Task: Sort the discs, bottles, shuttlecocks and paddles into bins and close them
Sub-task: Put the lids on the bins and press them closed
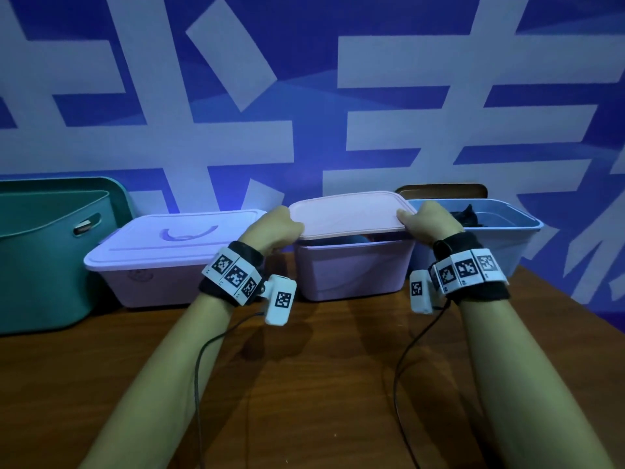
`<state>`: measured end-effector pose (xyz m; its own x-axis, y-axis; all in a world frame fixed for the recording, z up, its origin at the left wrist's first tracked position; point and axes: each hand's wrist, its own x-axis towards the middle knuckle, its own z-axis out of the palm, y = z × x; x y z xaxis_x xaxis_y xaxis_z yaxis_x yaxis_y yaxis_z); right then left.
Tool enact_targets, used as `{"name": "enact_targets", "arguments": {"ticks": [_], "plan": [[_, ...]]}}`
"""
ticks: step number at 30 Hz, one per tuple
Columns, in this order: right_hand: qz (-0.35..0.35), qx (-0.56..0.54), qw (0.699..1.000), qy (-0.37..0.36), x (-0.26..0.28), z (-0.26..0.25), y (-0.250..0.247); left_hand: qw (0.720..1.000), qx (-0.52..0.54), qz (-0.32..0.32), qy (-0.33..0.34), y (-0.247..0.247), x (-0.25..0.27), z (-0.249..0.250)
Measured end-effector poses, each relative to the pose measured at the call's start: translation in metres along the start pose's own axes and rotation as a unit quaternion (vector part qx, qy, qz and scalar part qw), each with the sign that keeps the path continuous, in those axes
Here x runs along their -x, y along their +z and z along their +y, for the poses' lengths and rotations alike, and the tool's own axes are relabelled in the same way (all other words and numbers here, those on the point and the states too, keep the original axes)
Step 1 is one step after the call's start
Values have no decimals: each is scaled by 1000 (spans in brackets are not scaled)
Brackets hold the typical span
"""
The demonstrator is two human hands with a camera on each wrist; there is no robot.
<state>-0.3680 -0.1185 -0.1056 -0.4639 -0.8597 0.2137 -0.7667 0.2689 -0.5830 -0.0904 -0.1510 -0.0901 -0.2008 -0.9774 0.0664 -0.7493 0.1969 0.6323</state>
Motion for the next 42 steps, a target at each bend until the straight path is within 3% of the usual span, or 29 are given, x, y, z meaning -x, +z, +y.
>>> {"name": "enact_targets", "arguments": {"ticks": [4,8,15,30,42], "plan": [[5,70,997,16,0,-3,3,995,-99,-2,23,0,7,3],[12,111,993,41,2,-2,6,991,-130,2,31,4,9,2],[60,109,992,26,2,4,14,991,-128,24,31,10,2,-2],[86,47,995,-9,-1,9,19,993,-85,79,21,33,-15,-11],[12,71,997,-11,0,5,11,986,-139,89,16,18,-18,-18]]}}
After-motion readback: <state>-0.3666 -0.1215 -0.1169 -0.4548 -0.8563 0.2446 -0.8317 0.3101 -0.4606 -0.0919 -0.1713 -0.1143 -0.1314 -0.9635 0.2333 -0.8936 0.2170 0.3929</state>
